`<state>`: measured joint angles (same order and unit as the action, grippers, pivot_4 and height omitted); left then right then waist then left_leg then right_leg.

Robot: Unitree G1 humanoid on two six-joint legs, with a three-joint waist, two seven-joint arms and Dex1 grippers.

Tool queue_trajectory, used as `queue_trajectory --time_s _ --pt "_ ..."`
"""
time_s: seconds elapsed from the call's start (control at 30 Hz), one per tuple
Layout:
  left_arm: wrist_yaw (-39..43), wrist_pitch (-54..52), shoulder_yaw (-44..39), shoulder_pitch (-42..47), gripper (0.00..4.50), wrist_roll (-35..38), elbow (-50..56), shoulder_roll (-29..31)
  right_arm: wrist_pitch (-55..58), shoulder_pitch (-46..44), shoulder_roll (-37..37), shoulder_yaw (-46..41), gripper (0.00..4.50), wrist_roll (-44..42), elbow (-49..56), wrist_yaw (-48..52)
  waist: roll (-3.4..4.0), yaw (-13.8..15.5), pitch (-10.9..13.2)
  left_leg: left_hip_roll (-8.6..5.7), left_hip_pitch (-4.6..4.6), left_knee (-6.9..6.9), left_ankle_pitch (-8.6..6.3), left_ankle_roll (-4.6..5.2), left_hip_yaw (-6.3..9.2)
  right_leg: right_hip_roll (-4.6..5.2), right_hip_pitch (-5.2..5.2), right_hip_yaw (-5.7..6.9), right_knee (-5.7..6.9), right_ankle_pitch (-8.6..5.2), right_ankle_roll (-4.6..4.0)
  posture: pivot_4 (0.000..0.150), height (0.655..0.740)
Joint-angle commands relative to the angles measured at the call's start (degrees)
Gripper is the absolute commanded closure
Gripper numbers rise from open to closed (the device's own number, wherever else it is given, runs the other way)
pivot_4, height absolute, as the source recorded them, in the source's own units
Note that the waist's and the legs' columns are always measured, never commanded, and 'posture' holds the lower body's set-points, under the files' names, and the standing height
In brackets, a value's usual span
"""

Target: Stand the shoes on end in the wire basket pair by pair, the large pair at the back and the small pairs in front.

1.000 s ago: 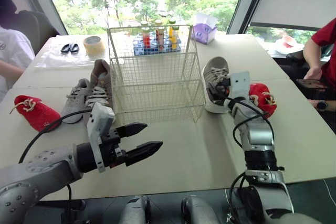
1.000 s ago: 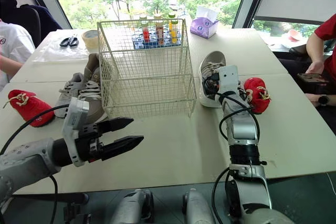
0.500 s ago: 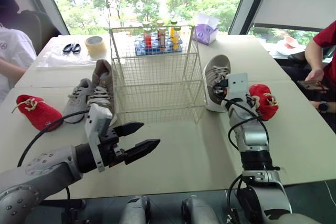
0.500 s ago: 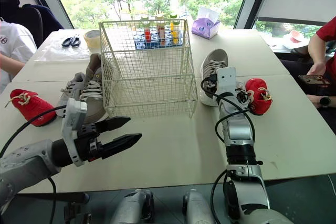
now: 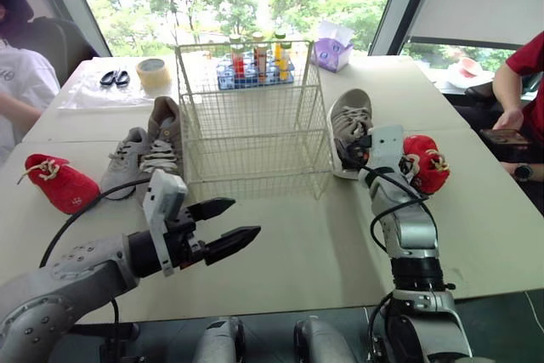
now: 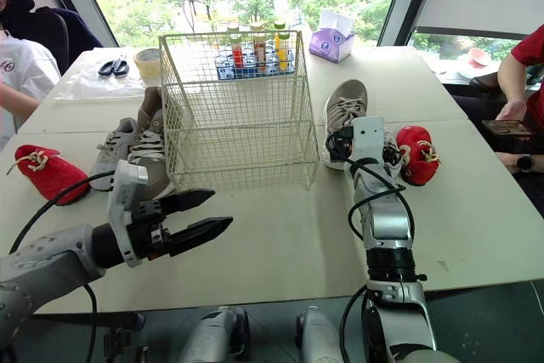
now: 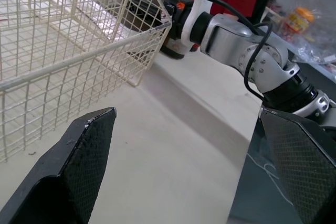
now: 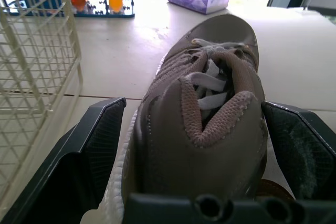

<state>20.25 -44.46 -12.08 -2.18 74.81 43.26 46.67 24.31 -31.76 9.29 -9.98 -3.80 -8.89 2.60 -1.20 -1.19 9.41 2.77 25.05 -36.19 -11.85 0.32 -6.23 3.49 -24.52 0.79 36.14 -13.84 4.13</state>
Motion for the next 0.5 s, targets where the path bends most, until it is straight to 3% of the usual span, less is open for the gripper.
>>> queue_trajectory --time_s 0.03,0.17,0.33,0.37,0.5 --pt "0.5 1.1 0.2 0.9 0.00 -1.3 0.7 -0.7 -3.3 -4.4 -0.1 -2.2 0.58 -0.9 -9.5 -2.2 0.00 0.0 0.0 0.00 0.00 0.01 0.00 0.00 0.00 0.00 0.00 0.00 0.00 0.00 0.00 0.150 0.7351" --pt "-0.1 1.2 -0.2 0.3 0.00 -1.9 1.2 -1.5 -5.5 -5.7 0.9 -1.8 2.27 -0.7 -13.5 -1.9 -0.01 0.0 0.0 0.00 0.00 0.02 0.00 0.01 0.01 0.00 0.00 0.00 -0.01 0.00 0.00 0.150 0.7351" --pt "-1.0 1.3 -0.4 -0.2 0.00 -2.2 2.1 -2.2 -3.6 -5.1 0.7 -2.0 3.95 -1.8 -14.4 -2.0 -0.06 -0.1 -0.1 0.02 -0.02 -0.01 0.00 0.01 0.03 0.06 0.05 -0.01 -0.01 0.00 0.00 0.150 0.7351" --pt "-1.1 1.3 -0.4 -0.2 0.00 -2.2 2.2 -2.3 -3.4 -5.0 0.6 -2.1 4.18 -2.1 -14.1 -2.0 -0.06 -0.1 -0.1 0.02 -0.02 -0.01 0.00 0.01 0.04 0.07 0.05 0.00 -0.01 0.00 0.00 0.150 0.7351" --pt "-1.4 0.9 -2.2 1.4 0.00 1.4 1.5 -1.3 -6.3 -5.2 1.5 -2.5 4.20 -2.2 -7.5 -2.6 -0.06 0.0 -0.1 0.02 -0.02 0.02 0.00 0.00 0.04 0.09 0.05 -0.01 -0.02 0.00 0.00 0.150 0.7351"
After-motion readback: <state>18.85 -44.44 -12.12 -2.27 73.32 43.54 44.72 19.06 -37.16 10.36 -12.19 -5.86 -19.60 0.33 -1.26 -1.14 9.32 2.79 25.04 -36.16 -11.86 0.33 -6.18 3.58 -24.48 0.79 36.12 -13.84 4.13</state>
